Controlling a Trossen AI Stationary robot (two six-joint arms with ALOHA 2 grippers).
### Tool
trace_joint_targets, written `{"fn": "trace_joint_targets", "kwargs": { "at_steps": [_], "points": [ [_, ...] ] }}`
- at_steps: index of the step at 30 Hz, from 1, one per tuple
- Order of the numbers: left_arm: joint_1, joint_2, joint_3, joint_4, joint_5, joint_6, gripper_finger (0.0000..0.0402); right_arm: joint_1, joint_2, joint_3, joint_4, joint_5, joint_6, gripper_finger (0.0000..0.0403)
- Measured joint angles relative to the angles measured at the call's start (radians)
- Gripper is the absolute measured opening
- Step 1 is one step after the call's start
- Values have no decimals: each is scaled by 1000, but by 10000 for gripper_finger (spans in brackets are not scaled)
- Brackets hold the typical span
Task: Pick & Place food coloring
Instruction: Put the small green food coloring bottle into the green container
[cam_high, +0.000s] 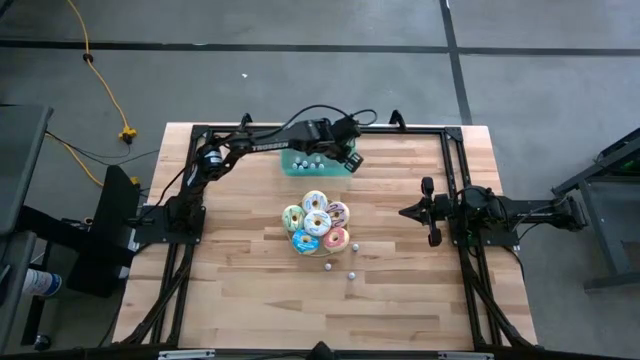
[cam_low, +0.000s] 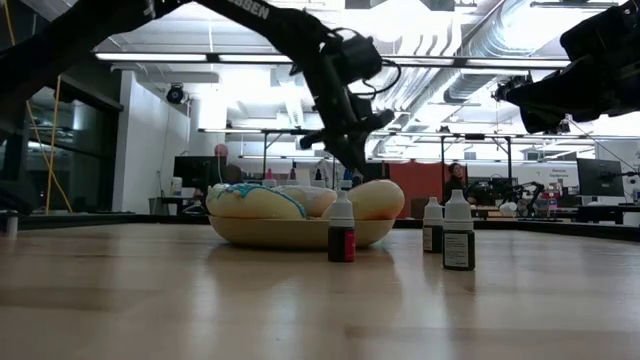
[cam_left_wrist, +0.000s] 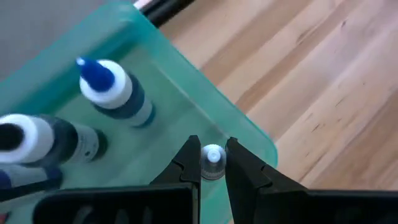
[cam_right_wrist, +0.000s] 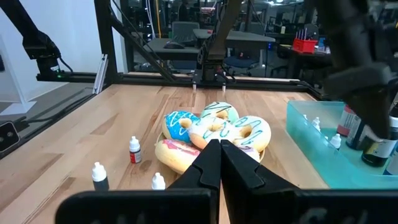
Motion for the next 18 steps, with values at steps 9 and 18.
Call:
{"fn": "trace_joint_targets", "kwargs": {
  "at_steps": [9, 18],
  "points": [
    [-7, 0, -113, 70, -79, -43, 28, 0, 0, 0, -1, 0, 0, 0],
    [-7, 0, -172, 107, -208, -226, 28, 0, 0, 0, 1, 0, 0, 0]
  ]
}}
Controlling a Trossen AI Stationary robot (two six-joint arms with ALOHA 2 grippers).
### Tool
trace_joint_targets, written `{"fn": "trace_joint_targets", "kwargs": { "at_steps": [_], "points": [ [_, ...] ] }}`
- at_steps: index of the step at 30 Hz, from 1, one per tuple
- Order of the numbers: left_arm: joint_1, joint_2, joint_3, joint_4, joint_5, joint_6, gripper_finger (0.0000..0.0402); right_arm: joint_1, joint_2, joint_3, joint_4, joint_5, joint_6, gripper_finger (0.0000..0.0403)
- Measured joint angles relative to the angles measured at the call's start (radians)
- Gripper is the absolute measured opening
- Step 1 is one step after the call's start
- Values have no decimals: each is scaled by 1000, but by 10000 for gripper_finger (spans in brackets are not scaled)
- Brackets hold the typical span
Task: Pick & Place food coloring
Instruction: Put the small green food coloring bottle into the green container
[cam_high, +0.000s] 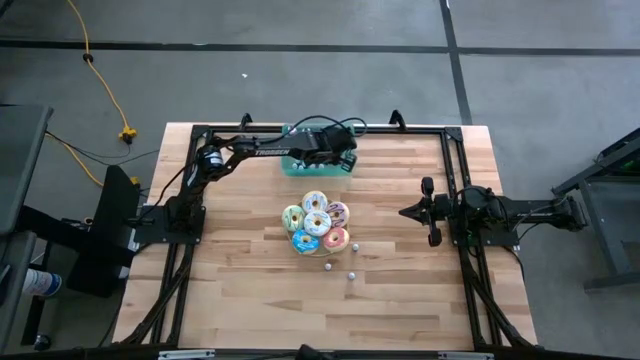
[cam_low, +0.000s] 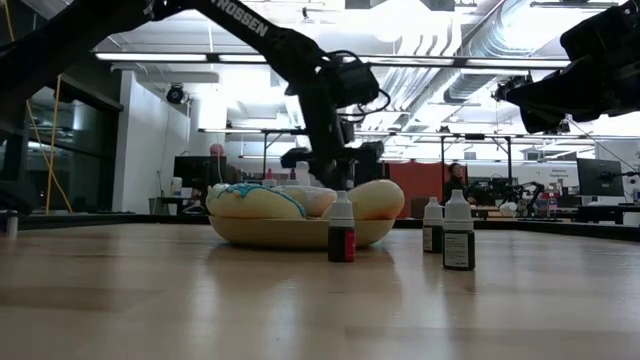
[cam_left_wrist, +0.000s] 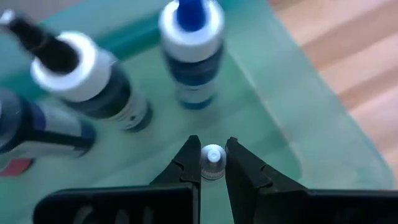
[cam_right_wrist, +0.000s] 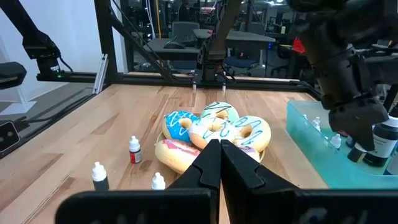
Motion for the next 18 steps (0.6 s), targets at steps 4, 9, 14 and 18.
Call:
{"fn": "trace_joint_targets", "kwargs": {
  "at_steps": [4, 9, 14, 18],
  "points": [
    [0, 0, -6, -4, -13, -38, 28, 0, 0, 0, 0, 0, 0, 0],
    [-1, 0, -6, -16, -43, -78, 28, 0, 0, 0, 0, 0, 0, 0],
    [0, 0, -23, -1, -54, -118, 28, 0, 0, 0, 0, 0, 0, 0],
    [0, 1, -59, 8, -58, -164, 28, 0, 0, 0, 1, 0, 0, 0]
  ]
}}
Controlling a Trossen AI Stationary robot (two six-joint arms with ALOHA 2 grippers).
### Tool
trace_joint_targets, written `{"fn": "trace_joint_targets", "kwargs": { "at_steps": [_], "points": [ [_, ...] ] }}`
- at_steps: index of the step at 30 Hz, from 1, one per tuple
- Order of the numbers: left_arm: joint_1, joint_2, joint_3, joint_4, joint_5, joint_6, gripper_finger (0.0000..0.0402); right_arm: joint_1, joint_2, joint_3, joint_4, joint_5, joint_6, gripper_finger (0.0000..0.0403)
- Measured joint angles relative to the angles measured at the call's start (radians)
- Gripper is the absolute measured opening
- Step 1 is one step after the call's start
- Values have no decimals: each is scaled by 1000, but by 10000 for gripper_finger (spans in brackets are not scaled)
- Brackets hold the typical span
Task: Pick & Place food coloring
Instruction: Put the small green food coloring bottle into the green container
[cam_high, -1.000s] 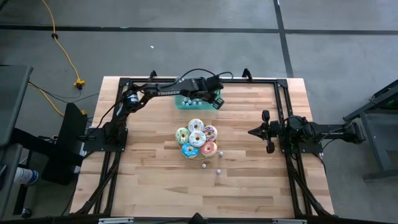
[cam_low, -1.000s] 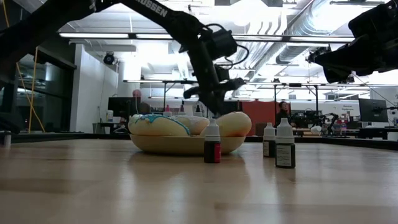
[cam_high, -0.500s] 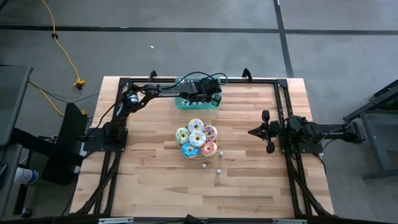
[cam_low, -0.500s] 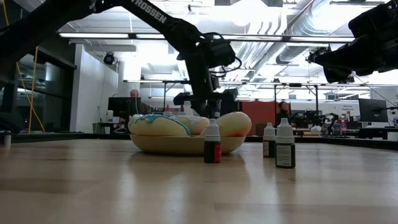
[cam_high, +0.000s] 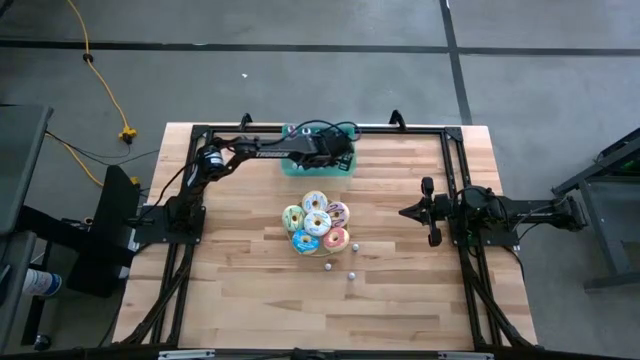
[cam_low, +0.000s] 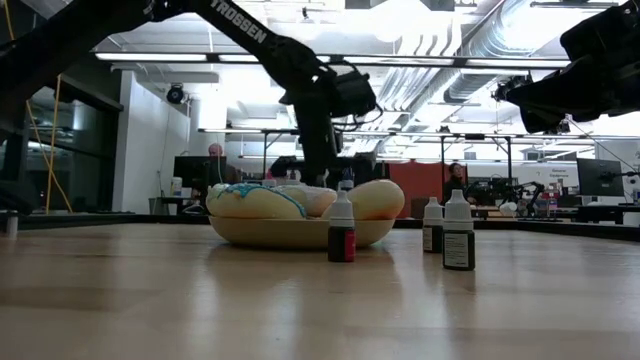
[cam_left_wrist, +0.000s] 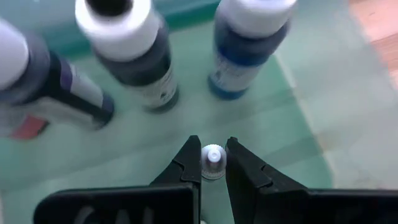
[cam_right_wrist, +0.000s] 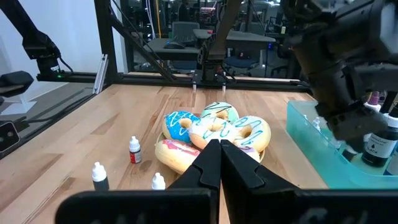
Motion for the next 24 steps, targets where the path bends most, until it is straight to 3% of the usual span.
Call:
{"fn": "trace_joint_targets", "kwargs": {
  "at_steps": [24],
  "points": [
    [14, 2, -19, 43, -58, -34, 39, 0, 0, 0, 0, 0, 0, 0]
  ]
}}
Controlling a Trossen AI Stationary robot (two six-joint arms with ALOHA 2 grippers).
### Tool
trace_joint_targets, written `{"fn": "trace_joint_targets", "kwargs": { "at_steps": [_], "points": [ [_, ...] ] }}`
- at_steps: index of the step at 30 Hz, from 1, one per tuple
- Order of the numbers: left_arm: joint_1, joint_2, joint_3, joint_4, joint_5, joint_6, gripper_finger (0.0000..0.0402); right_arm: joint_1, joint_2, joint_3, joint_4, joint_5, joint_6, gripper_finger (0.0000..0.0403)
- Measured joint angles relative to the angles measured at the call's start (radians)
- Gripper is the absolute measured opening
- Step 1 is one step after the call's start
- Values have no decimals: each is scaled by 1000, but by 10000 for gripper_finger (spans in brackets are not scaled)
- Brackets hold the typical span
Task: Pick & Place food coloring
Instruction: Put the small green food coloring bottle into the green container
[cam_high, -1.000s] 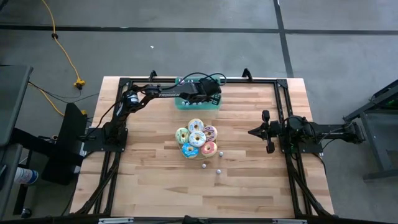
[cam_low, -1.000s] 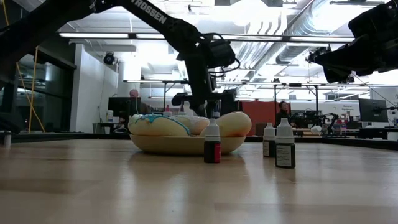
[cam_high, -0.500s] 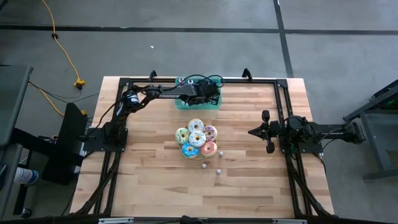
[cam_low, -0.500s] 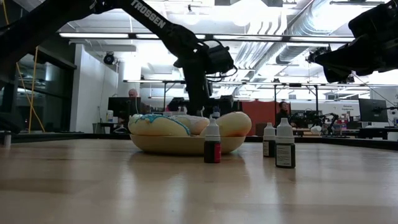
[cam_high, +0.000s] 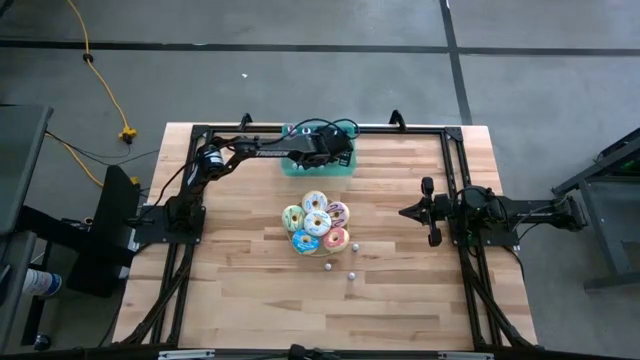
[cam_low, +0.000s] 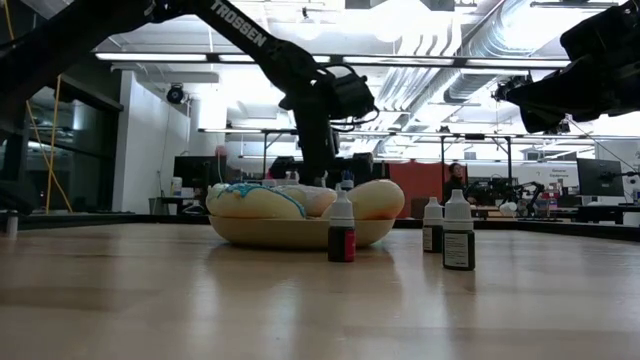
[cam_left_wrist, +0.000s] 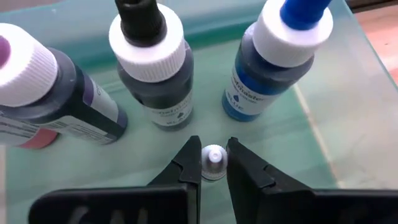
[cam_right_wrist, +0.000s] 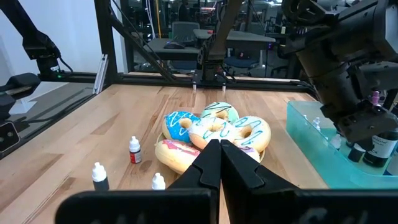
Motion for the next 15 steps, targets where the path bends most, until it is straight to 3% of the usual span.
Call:
{"fn": "trace_joint_targets", "kwargs": {
  "at_steps": [15],
  "points": [
    [0, 16, 0, 9, 11, 0, 46, 0, 0, 0, 0, 0, 0, 0]
  ]
}}
